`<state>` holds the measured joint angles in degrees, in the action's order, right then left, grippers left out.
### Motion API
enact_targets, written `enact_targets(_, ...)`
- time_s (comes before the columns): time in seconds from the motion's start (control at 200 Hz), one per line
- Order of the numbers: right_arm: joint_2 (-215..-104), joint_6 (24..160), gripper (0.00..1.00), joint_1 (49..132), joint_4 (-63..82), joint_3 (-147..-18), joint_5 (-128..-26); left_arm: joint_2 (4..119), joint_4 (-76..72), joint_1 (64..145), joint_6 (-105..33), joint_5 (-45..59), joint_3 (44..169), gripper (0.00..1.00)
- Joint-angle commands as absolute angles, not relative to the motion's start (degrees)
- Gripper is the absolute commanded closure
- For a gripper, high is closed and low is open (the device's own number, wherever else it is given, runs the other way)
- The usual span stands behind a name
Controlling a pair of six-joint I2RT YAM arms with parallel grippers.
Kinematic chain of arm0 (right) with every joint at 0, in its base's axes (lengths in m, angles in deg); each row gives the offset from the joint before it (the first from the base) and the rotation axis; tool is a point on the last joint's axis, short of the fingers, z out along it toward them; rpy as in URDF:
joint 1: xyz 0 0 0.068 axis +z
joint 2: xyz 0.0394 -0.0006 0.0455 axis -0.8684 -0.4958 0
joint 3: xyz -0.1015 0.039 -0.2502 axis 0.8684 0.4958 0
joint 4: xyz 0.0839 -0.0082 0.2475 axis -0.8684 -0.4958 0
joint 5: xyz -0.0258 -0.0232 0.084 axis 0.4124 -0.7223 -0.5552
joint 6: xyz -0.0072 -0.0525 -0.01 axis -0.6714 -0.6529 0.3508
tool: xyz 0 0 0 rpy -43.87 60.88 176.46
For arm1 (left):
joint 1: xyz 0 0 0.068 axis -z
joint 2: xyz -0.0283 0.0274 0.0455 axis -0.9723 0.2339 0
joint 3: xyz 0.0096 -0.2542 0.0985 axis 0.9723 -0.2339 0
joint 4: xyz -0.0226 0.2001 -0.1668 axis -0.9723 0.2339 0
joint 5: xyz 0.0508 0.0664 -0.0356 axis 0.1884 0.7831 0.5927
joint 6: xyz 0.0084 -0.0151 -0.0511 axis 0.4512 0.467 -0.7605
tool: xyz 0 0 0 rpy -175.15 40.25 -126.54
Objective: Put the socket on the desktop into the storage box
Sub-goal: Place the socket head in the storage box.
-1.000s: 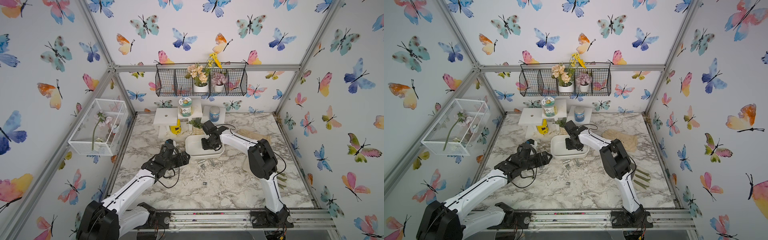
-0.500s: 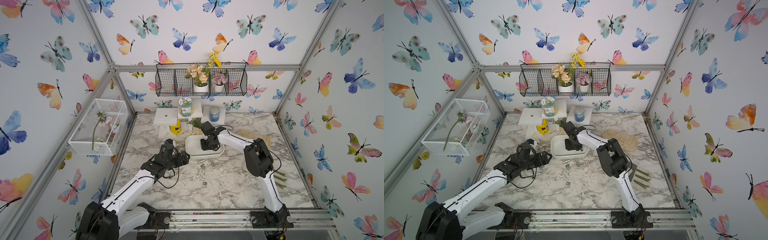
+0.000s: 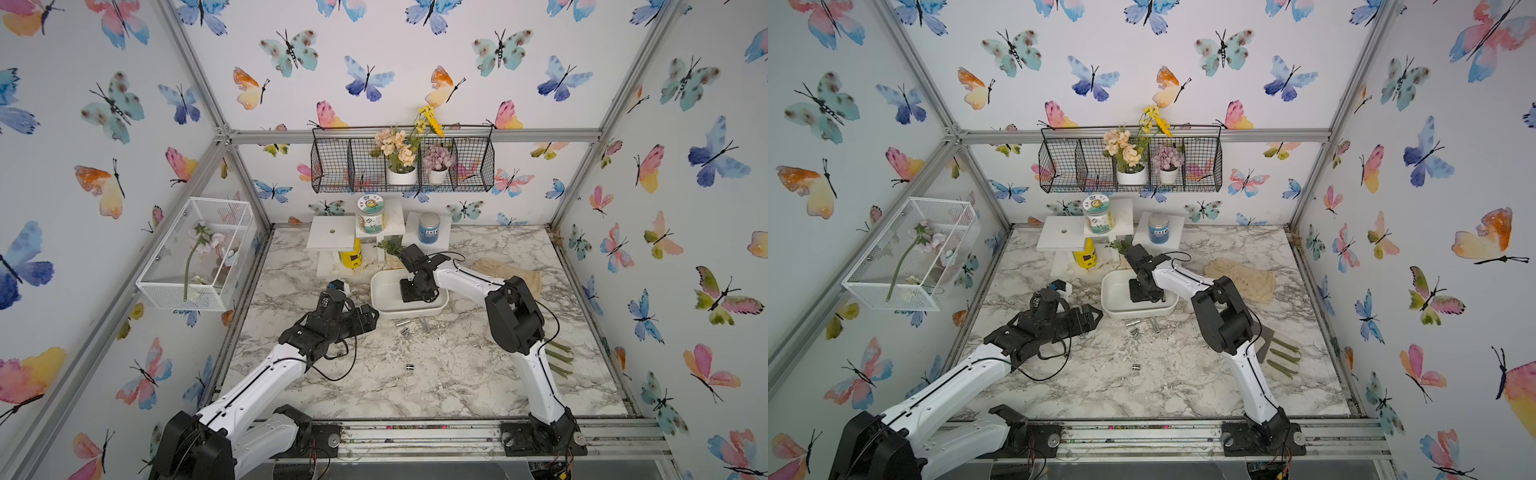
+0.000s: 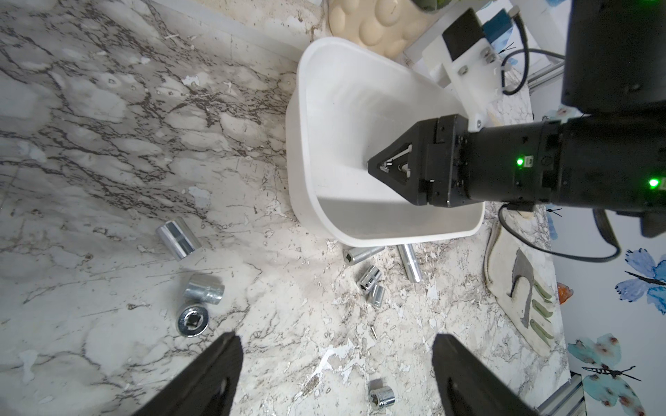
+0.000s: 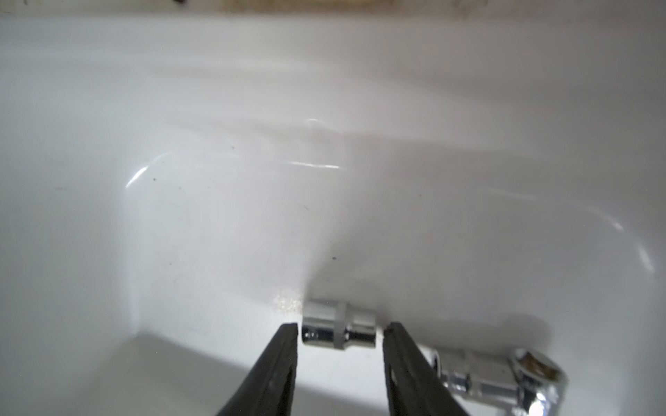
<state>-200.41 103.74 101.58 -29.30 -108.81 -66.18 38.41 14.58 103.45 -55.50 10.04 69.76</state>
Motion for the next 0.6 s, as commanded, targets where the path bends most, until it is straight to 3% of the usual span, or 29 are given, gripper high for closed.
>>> enact_targets(0.0, -194.2, 104.8, 0.56, 102.2, -28.6, -105.7, -65.8, 38.3, 15.9, 103.2, -55.1, 7.1, 70.6, 0.13)
enact_targets(0.596, -166.5, 107.3, 0.53, 102.6, -22.8, -78.4, -63.4, 42.8, 15.3, 110.0, -56.8, 9.3, 73.7, 0.13)
